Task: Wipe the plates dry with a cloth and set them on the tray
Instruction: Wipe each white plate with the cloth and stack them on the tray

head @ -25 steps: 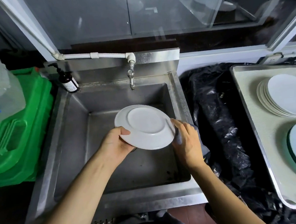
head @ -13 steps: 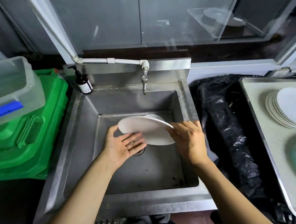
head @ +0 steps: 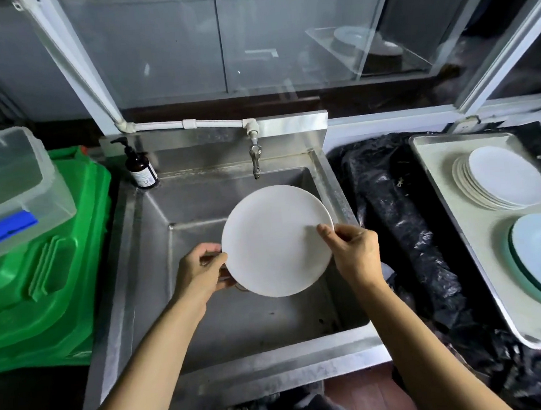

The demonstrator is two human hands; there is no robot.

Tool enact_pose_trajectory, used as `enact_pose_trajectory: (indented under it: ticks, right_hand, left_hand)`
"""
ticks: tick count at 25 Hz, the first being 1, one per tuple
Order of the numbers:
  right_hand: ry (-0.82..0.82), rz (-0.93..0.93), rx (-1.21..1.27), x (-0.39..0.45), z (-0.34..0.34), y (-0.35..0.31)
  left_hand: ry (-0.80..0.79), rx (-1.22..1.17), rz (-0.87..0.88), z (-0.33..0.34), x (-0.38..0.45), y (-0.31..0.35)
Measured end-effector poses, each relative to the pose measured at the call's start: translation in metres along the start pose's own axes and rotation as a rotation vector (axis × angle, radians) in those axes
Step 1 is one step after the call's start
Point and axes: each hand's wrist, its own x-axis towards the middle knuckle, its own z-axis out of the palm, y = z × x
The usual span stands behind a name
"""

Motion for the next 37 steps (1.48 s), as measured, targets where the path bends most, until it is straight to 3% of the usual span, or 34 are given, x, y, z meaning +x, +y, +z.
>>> enact_pose_trajectory:
  ticks: [7, 14, 26, 37]
  right_hand:
    - [0.176, 0.061, 0.04, -0.005, -0.019, 0.009]
    - [0.287, 0.13, 0.029, 0.021, -0.077, 0.029]
    - [0.455, 0.232, 0.072, 0.096, -0.26, 0.088]
    - [0.561, 0.397, 0.124, 0.188, -0.406, 0.157]
  left_hand:
    - [-0.07, 0.022, 0.109, 0.023, 0.002, 0.017]
    - [-0.137, 0.055, 0.193, 0.087, -0.006, 0.038]
    - [-0.251, 0.158, 0.164, 0.31, -0.029, 0.047]
    - [-0.45, 0.318, 0.148, 0.509, -0.031, 0.056]
